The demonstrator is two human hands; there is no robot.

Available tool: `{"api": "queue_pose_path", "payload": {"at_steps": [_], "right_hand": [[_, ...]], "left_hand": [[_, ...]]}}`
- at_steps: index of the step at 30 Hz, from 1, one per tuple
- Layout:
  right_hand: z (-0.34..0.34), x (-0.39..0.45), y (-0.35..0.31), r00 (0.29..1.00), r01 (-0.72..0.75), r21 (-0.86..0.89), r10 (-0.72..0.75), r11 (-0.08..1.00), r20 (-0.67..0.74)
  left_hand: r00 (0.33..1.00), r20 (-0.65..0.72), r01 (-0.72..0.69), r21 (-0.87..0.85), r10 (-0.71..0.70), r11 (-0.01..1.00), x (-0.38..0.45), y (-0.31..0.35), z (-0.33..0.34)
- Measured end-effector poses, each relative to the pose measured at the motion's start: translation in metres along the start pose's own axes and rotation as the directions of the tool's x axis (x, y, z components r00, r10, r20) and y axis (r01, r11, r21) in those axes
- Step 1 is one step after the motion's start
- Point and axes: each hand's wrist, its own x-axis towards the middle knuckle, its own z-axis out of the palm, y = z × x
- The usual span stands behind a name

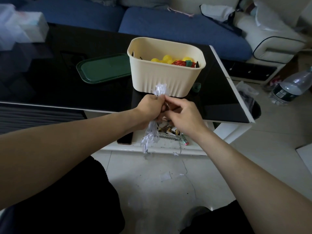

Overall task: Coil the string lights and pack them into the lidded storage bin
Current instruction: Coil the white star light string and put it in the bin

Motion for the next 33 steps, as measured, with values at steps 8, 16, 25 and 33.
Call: {"api": "queue_pose_path", "payload": {"at_steps": [8, 16, 25, 33], "right_hand": [[-0.002, -0.007, -0.001, 0.995, 0.033, -0.098, -0.024, 0.995, 0.094], [-0.022, -0.002, 0.006, 0.990, -0.059, -0.081, 0.068, 0.995, 0.120], [-0.035, -0.005, 0.030, 0.617, -0.278, -0.498, 0.550, 0.821, 0.563], [-0.047, -0.002, 0.023, 0.809, -0.347, -0.270, 0.432, 0.898, 0.398]], "left_hand": [[0.996, -0.084, -0.006, -0.190, -0.010, 0.982, -0.001, 0.016, -0.007], [0.994, -0.028, 0.071, -0.535, -0.102, 0.842, -0.006, 0.029, -0.018], [0.991, -0.010, 0.111, -0.489, -0.133, 0.865, -0.001, 0.023, -0.032], [0.990, 0.007, 0.134, -0.384, -0.142, 0.914, -0.004, 0.018, -0.029]]}}
